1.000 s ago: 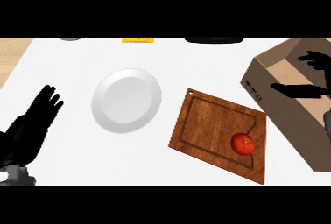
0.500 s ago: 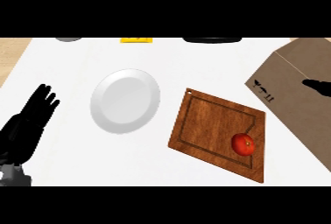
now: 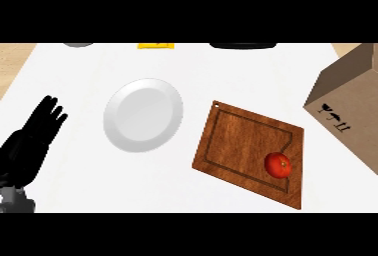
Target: Pick the lemon from the cutting board and place it in the cardboard box
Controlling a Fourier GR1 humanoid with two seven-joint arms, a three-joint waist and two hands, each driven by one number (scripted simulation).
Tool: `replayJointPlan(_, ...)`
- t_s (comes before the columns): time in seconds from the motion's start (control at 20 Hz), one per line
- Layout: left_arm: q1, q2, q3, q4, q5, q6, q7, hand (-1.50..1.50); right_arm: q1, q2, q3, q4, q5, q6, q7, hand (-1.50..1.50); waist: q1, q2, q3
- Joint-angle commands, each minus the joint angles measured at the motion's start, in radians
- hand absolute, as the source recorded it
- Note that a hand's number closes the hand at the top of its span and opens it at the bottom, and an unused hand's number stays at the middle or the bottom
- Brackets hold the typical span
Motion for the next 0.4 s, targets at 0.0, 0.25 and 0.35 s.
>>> replayJointPlan(0.0, -0.039, -0.001, -0.005, -0.013, -0.002, 0.017, 0.041, 0.0, 0.067, -0.115, -0.053, 0.128, -0.063, 0.103, -0.118, -1.5, 0.003, 0.003, 0.002)
replayJointPlan(0.25, 0.0, -0.037, -0.026, -0.011, -0.028, 0.011, -0.002, 0.0, 0.095, -0.162, -0.037, 0.086, -0.131, 0.146, -0.078, -1.5, 0.003, 0.001, 0.001)
replayJointPlan(0.35, -0.054, -0.015, 0.0, 0.105, -0.038, -0.007, -0.052, 0.0, 0.09, -0.151, 0.001, 0.103, -0.109, 0.101, -0.108, -1.5, 0.002, 0.002, 0.001)
